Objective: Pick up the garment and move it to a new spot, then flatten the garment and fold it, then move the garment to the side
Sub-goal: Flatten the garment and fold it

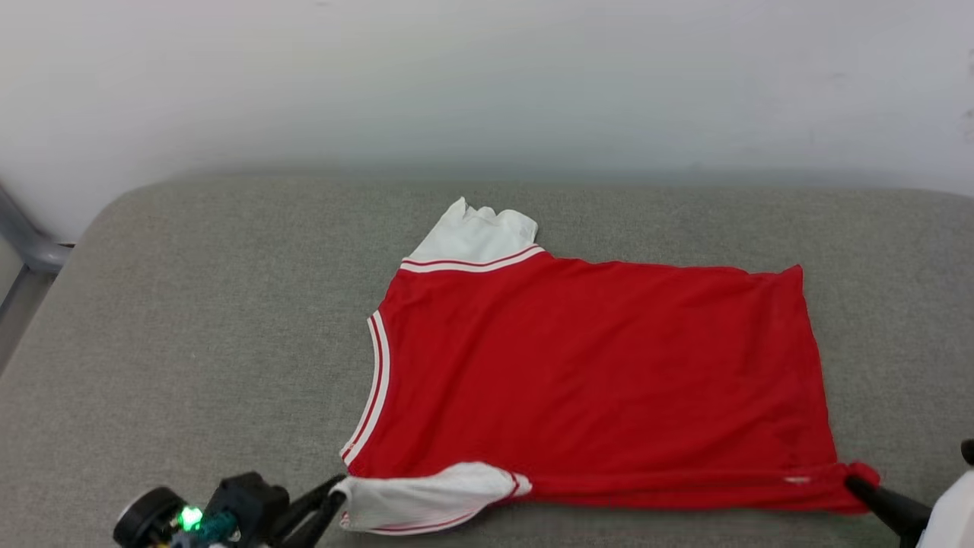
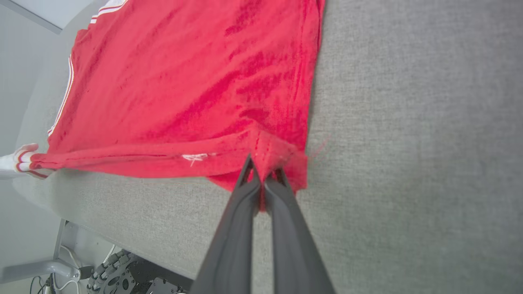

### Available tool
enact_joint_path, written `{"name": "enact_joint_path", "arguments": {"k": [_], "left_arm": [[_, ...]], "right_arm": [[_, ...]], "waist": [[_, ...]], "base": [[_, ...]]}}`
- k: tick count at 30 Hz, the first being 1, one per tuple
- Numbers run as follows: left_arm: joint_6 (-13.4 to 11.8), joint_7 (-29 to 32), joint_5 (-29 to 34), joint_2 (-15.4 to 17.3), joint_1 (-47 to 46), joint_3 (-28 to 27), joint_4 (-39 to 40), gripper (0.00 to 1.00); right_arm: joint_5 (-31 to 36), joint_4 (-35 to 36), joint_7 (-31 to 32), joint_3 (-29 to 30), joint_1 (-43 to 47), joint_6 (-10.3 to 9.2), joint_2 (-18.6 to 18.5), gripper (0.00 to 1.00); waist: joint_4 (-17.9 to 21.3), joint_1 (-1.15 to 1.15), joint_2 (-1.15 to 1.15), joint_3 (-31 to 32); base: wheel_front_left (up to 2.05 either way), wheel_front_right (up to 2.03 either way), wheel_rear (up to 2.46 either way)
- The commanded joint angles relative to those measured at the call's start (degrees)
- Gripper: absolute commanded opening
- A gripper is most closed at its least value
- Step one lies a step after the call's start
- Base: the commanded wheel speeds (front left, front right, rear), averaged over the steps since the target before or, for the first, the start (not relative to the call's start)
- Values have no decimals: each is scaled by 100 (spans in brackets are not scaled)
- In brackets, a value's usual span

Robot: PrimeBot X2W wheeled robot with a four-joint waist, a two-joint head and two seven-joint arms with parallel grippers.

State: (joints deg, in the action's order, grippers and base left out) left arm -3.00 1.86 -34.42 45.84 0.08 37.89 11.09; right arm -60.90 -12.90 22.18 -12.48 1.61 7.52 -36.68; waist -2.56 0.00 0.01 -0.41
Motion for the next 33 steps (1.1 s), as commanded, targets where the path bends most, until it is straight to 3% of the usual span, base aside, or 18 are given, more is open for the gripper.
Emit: {"name": "enact_joint_path", "arguments": {"k": [1, 14, 26, 27, 28, 33], "left_arm": [[38, 16, 53, -28, -152, -52, -39, 0], [688, 132, 224, -475, -1749, 14, -1254, 0], [969, 11, 323, -973, -2723, 382, -2611, 0], [982, -16, 348, -1002, -2771, 422, -2720, 43], [988, -56, 393, -1022, -2825, 450, -2830, 100], [956, -356, 342, -1258, -2916, 470, -3355, 100]], "right_arm": [[52, 43, 30, 45, -139, -6, 57, 0], [1017, -142, 686, 450, -1220, -6, 586, 0], [1690, -407, 1102, 528, -1706, -6, 916, 0], [1773, -428, 1079, 540, -1740, -7, 925, 22], [1818, -459, 1085, 544, -1756, -7, 952, 100], [1978, -457, 1009, 575, -1819, -8, 1039, 100]], "waist": [[13, 0, -1, -134], [73, 0, -1, -910], [99, 0, -1, -1371], [103, 0, -1, -1386], [107, 0, -1, -1398], [97, 0, -1, -1324]], "base": [[0, 0, 0], [0, 0, 0], [0, 0, 0], [0, 0, 0], [0, 0, 0], [0, 0, 0]]}}
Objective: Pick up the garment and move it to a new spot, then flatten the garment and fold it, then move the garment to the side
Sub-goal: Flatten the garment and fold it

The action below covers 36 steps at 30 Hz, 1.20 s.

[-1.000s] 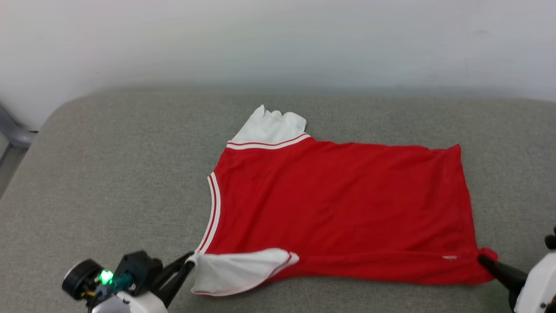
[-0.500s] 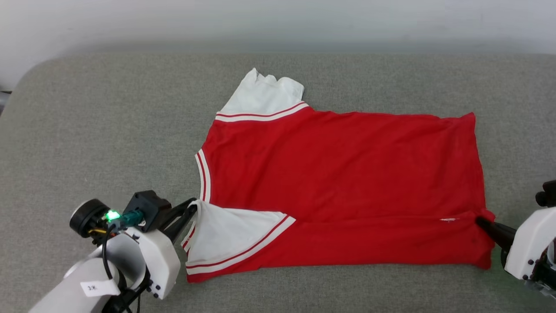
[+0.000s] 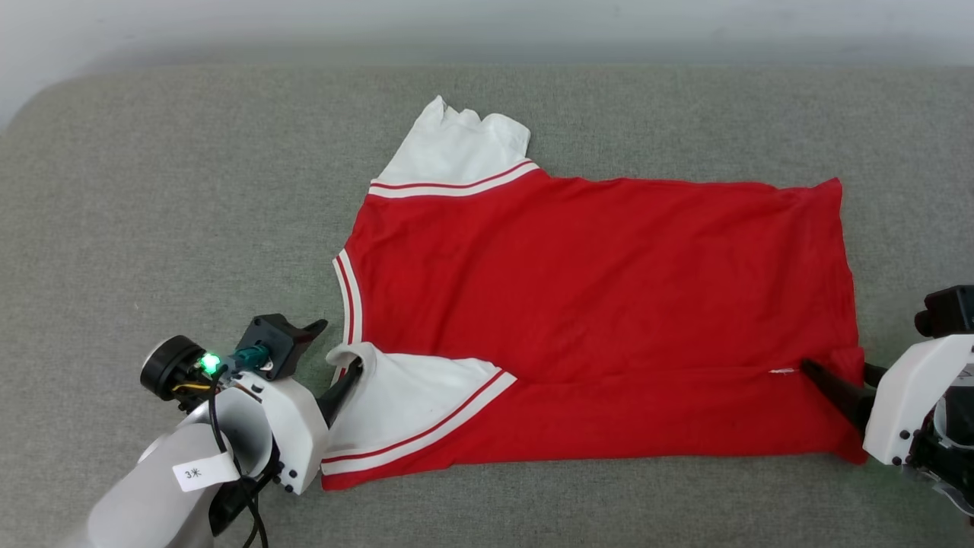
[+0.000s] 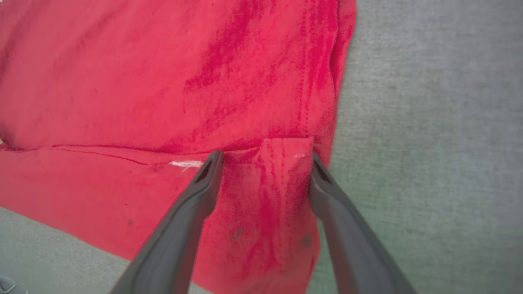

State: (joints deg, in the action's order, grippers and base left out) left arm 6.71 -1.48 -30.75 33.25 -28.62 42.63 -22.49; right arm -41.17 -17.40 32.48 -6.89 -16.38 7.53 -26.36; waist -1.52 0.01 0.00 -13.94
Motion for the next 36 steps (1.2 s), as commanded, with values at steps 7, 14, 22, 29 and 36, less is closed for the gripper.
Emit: {"name": "enact_joint_path", "arguments": {"k": [7, 14, 22, 29, 36], "left_arm": [[-401, -497, -304, -275, 218, -319, -288, 100], [-1052, -297, -806, -330, 822, -678, 199, 100], [-1853, 99, -1080, -122, 1719, -851, 1517, 100], [-2190, 975, -1162, 142, 2213, -525, 2522, 100], [-2775, 1594, -1023, 284, 2289, -431, 2642, 100]], "right_arm": [[145, 216, -252, 136, 188, -7, 74, 100], [562, 786, -133, 396, 670, -7, 142, 100], [1350, 1642, 622, 1104, 1372, -7, 621, 100], [1832, 2186, 1220, 1589, 1716, -7, 1093, 100], [2040, 2557, 1429, 1745, 1723, -7, 1388, 100]], "waist": [[-37, -1, 0, 438], [-51, -1, 0, 817], [-30, -1, 0, 969], [-11, -1, 0, 852], [106, -1, 0, 594]], "base": [[0, 0, 0], [0, 0, 0], [0, 0, 0], [0, 0, 0], [0, 0, 0]]}}
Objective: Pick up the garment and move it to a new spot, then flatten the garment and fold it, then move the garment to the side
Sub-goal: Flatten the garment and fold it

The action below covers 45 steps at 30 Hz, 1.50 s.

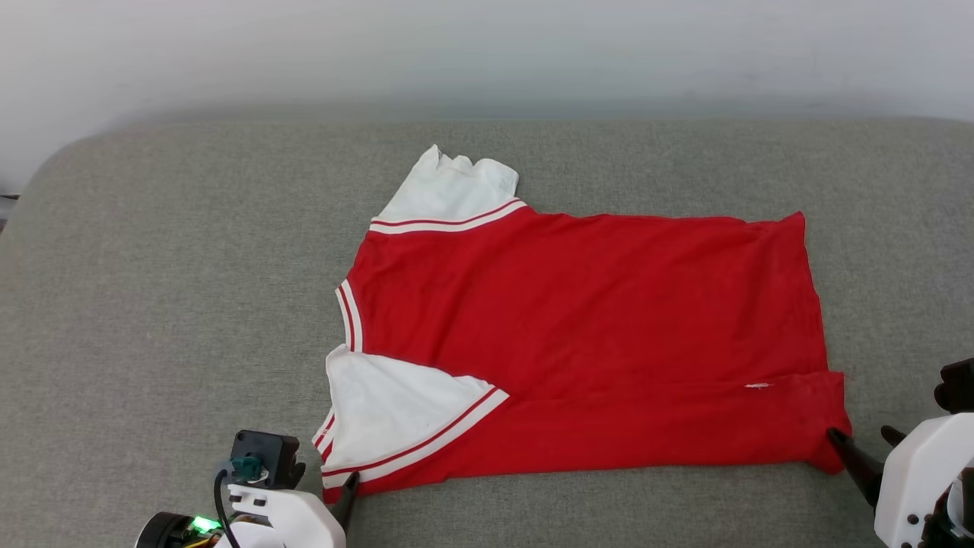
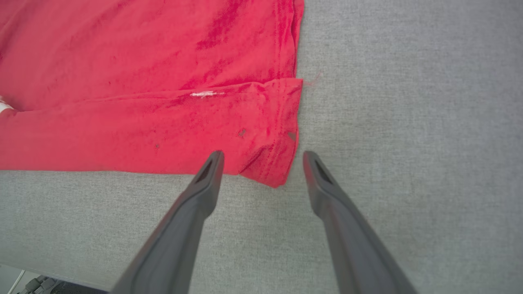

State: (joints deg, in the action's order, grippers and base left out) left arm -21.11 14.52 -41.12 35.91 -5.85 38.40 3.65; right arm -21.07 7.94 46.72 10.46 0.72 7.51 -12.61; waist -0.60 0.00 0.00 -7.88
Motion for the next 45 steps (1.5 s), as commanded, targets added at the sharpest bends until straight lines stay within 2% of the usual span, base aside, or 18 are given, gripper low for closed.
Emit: {"name": "enact_joint_path", "arguments": {"k": [1, 7, 13, 14, 15, 16, 19, 26, 35, 43, 44, 45], "left_arm": [[-30, 1, 14, 5, -2, -21, -23, 100], [-86, -34, -24, -94, -111, -66, -417, 100], [73, 17, -115, -217, -111, 49, -902, 100], [112, 89, -137, -239, -99, 111, -1017, 84], [161, 167, -196, -273, -57, 172, -1112, 22], [242, 256, -247, -294, -16, 236, -1189, 0], [407, 225, -339, -343, 19, 263, -1290, 0], [479, -216, -256, -354, -230, 67, -999, 0], [253, -179, -82, -100, -384, -49, -86, 0], [187, -127, -12, -96, -411, 8, 249, 0], [196, -126, -8, -98, -408, 17, 256, 0], [203, -128, -8, -100, -406, 25, 258, 0]], "right_arm": [[40, 41, -1, 16, 2, -5, 19, 100], [41, 84, 6, 28, -82, -5, -11, 100], [3, 86, -41, 23, -110, -5, -75, 100], [-5, 77, -48, 22, -113, -5, -84, 100], [-6, 70, -61, 20, -116, -5, -91, 100], [-6, 60, -68, 20, -124, -5, -97, 100], [16, 26, -80, 32, -117, -5, -122, 100], [155, -227, -84, -26, -54, -5, -244, 100], [342, -1020, -131, -90, -377, -5, -138, 100], [428, -1684, -136, -314, -552, -5, -110, 100], [409, -1752, -106, -351, -549, -4, -99, 89], [395, -1810, -86, -366, -548, -4, -94, 41]], "waist": [[31, 0, 0, -48], [124, 0, 0, -253], [183, 0, 0, -403], [187, 0, 0, -418], [190, 0, 0, -430], [193, 0, 0, -442], [166, 0, 0, -427], [13, 0, 0, -262], [-168, 0, 0, -326], [-290, 0, 0, -470], [-300, 0, 0, -480], [-310, 0, 0, -488]], "base": [[0, 0, 0], [0, 0, 0], [0, 0, 0], [0, 0, 0], [0, 0, 0], [0, 0, 0], [0, 0, 0], [0, 0, 0], [0, 0, 0], [0, 0, 0], [0, 0, 0], [0, 0, 0]]}}
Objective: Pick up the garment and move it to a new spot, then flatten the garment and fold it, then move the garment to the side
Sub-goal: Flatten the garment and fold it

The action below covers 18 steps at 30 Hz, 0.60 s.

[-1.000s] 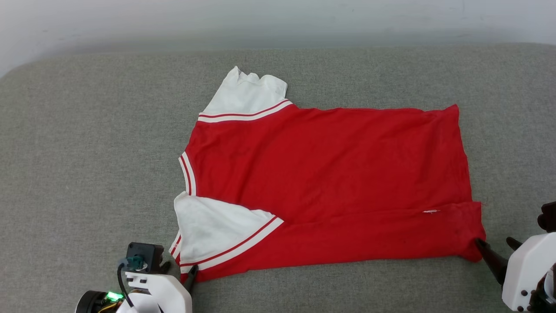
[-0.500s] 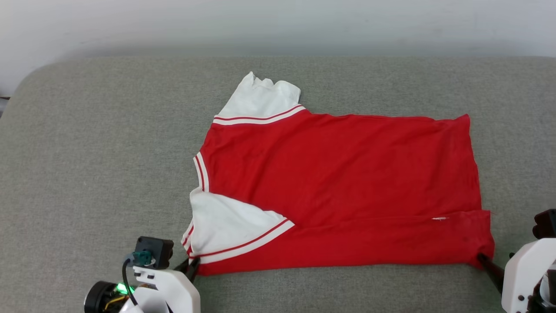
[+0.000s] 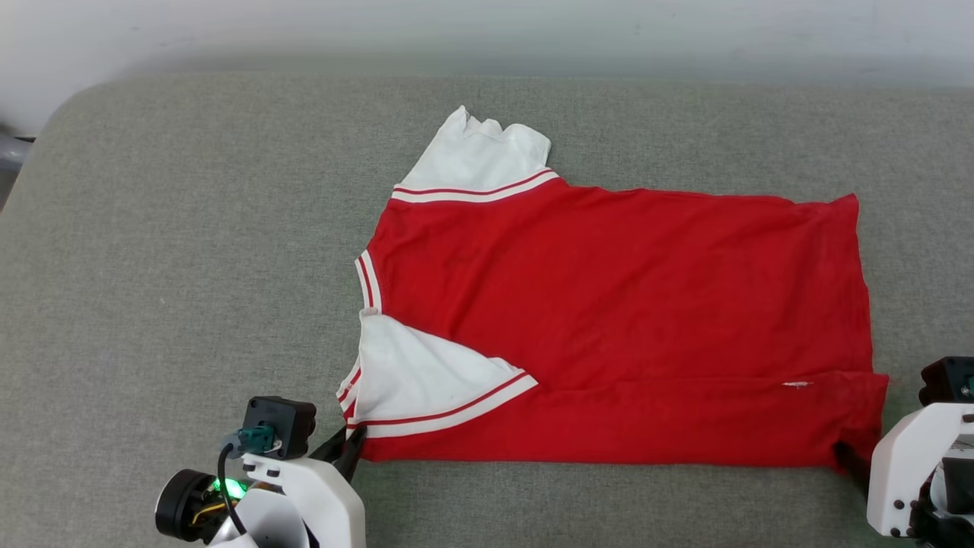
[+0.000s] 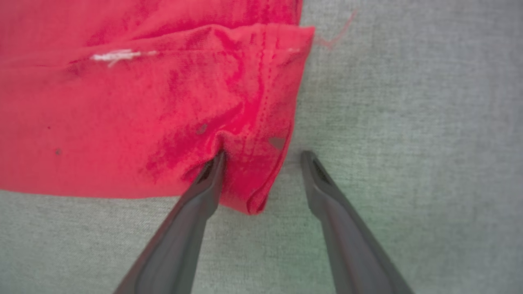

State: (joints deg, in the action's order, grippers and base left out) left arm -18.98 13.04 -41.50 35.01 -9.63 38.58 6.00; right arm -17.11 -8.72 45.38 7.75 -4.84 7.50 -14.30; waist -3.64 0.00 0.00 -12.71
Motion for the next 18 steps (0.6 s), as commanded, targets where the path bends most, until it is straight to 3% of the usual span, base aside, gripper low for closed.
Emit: {"name": "enact_joint_path", "arguments": {"k": [1, 18], "left_arm": [[1, 15, 27, -10, -27, 15, 12, 0], [69, 21, -171, 122, 439, 128, -303, 0]], "right_arm": [[-12, -185, 63, -110, 8, -3, 75, 1], [-342, 182, 226, 202, 367, -7, -294, 0]], "waist": [[-15, 0, 0, -8], [64, 0, 0, 709]], "base": [[0, 0, 0], [0, 0, 0]]}}
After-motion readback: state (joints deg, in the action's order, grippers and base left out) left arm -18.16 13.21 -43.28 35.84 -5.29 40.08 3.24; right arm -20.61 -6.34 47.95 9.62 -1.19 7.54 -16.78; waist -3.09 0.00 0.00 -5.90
